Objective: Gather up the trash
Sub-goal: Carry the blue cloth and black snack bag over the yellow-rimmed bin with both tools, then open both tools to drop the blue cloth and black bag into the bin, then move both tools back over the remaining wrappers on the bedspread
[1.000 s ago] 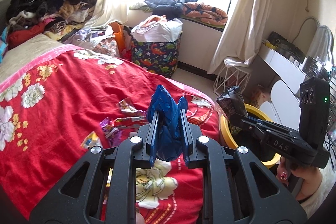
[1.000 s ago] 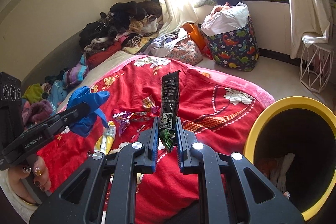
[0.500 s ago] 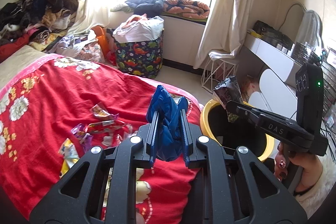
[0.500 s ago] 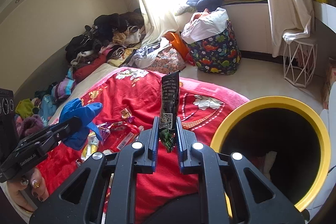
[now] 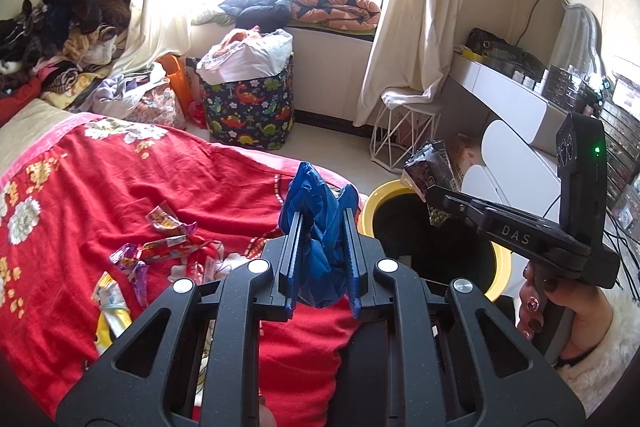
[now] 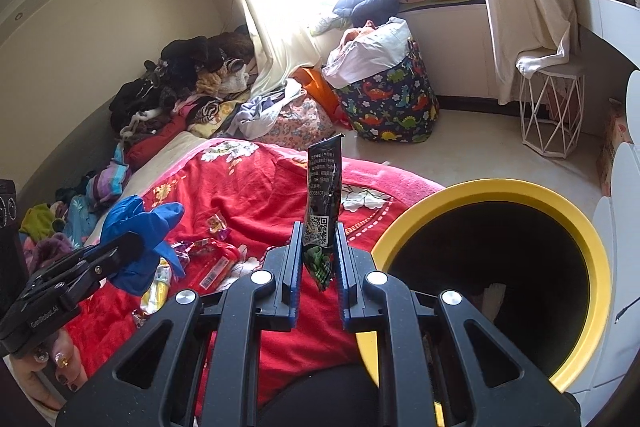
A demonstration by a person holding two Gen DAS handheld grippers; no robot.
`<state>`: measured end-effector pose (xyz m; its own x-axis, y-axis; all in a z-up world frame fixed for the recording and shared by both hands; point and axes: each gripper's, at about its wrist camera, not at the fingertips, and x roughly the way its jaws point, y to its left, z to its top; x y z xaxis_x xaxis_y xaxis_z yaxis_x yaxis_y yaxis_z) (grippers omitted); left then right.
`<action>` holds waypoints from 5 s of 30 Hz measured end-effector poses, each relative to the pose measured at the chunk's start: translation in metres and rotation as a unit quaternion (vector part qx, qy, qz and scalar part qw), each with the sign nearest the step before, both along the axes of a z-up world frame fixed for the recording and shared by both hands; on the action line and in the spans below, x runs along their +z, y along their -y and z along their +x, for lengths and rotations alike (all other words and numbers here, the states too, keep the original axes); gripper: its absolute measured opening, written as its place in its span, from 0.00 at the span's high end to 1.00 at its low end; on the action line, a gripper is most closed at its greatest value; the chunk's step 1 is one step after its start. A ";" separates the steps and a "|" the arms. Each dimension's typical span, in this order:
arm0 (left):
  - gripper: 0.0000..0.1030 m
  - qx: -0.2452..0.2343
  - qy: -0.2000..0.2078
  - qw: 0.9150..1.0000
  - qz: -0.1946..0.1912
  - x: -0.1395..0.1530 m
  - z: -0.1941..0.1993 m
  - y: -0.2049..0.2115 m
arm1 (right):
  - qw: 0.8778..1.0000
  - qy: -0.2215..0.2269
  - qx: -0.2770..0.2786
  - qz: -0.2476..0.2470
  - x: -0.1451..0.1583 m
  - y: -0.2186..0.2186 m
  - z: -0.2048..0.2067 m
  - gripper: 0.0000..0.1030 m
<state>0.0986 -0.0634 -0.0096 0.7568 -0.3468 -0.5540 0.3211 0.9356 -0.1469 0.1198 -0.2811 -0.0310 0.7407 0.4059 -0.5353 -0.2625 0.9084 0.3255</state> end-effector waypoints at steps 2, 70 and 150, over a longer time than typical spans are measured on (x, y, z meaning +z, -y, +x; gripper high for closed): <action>0.87 -0.003 0.000 1.000 0.001 0.000 0.000 0.003 | 1.000 0.001 -0.005 -0.001 0.000 0.004 -0.001 0.86; 0.67 -0.117 -0.076 0.990 0.038 -0.064 0.061 0.159 | 0.983 -0.074 -0.164 0.040 -0.060 0.139 -0.002 0.60; 0.11 0.141 0.029 0.989 -0.022 0.000 0.013 -0.070 | 0.998 0.050 0.002 -0.049 0.004 -0.046 -0.024 0.19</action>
<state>0.1114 0.0070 -0.0099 0.8569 -0.1401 -0.4960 0.0578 0.9824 -0.1776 0.0961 -0.2348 -0.0275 0.7906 0.3589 -0.4961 -0.2932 0.9332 0.2079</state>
